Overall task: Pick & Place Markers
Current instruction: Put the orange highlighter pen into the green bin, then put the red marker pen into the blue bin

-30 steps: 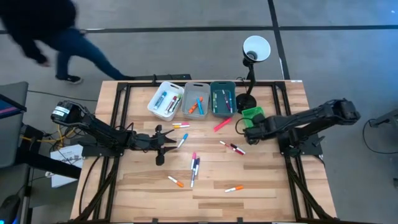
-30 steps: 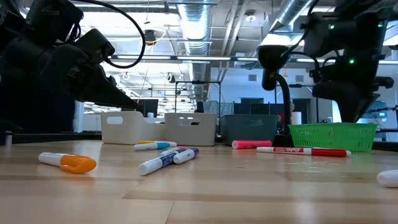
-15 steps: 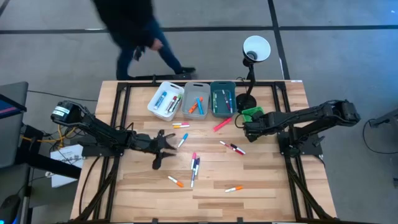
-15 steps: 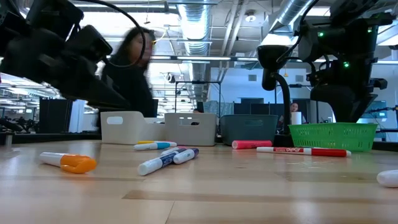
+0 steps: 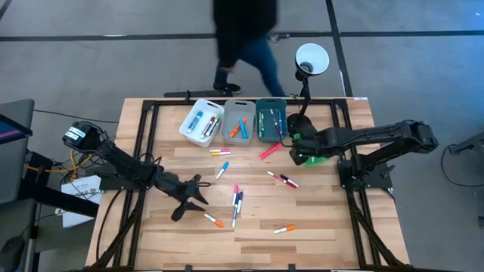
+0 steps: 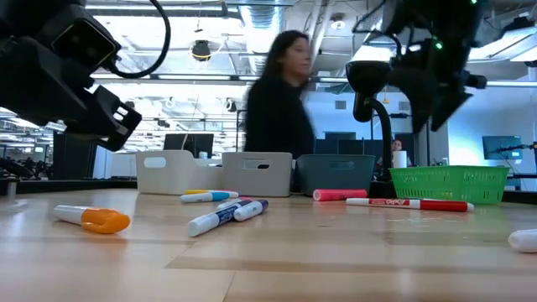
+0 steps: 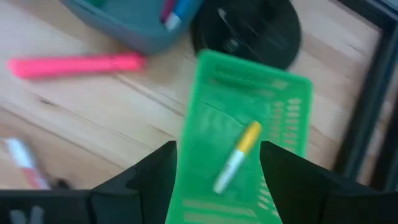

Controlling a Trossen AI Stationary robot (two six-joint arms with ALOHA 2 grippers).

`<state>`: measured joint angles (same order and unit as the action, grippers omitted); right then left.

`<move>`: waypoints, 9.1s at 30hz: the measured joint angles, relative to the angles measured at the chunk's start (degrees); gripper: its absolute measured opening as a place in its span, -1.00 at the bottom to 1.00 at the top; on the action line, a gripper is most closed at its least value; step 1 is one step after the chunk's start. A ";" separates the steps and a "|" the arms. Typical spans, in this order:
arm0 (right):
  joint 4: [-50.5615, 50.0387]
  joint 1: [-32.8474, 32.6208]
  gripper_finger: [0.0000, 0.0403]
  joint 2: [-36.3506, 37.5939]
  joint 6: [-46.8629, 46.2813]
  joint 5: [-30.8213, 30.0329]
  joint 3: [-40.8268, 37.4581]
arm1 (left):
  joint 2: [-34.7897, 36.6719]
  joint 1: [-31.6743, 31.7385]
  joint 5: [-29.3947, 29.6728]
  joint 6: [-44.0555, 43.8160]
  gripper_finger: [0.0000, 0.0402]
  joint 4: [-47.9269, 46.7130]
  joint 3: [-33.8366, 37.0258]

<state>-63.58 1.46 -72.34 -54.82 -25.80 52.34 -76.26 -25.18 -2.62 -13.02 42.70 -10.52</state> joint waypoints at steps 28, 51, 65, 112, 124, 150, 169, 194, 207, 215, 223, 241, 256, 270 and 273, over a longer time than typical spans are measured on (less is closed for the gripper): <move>43.65 -10.58 0.02 -0.07 20.91 0.28 1.39 | -23.42 -5.35 7.15 4.67 -0.39 4.16 -7.98; 95.39 -16.10 -0.14 -34.38 40.24 9.18 -1.43 | -9.62 5.79 12.06 8.57 -0.83 1.78 -8.33; 95.76 -12.94 -0.22 -38.51 33.77 19.46 2.53 | -7.75 8.37 13.91 14.32 -0.81 1.15 -8.46; 63.58 -11.06 -0.78 -14.80 44.43 9.13 2.47 | -1.30 8.65 29.61 12.35 -0.29 1.53 -8.48; 53.28 -10.59 -0.83 -15.08 44.84 5.30 2.45 | 10.57 8.63 29.60 12.35 -0.29 1.51 -8.48; -2.62 5.76 -0.82 9.79 19.72 -20.74 9.16 | 29.80 8.63 29.58 12.33 -0.29 1.92 -8.48; -0.02 15.16 -0.73 7.80 15.20 6.98 -7.05 | 29.73 8.63 29.58 12.33 -0.29 1.92 -8.48; 1.48 14.68 0.04 7.78 14.28 7.24 -9.40 | 29.73 8.63 29.58 12.33 -0.29 1.94 -8.48; 1.51 14.66 -0.06 7.78 14.28 7.83 -9.40 | 29.73 8.63 29.58 12.33 -0.29 1.94 -8.48; 2.57 14.66 -0.13 7.78 14.32 7.83 -9.40 | 29.72 8.63 29.58 12.34 -0.29 1.96 -8.48; 4.47 14.66 -0.10 7.78 14.70 7.97 -9.23 | 29.71 8.63 29.58 12.33 -0.29 1.95 -8.48; 21.31 -15.09 -0.31 6.17 14.59 9.47 -3.05 | 29.69 8.68 29.57 13.41 -0.29 2.67 -8.43; 28.45 -26.23 -0.37 -12.26 11.27 1.23 -4.74 | 26.31 13.89 34.84 17.18 -0.33 6.08 -8.44; 36.78 -14.59 -0.39 -22.06 22.67 6.70 -4.74 | 4.88 24.90 23.40 -0.13 -0.55 5.29 -8.44; 38.32 -13.32 -0.39 -22.18 25.18 6.60 -4.74 | 3.35 25.30 23.35 -0.37 -0.55 5.31 -8.44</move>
<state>-25.26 -11.86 -94.52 -29.63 -19.20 47.59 -72.91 0.12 20.73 -13.39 48.01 -18.96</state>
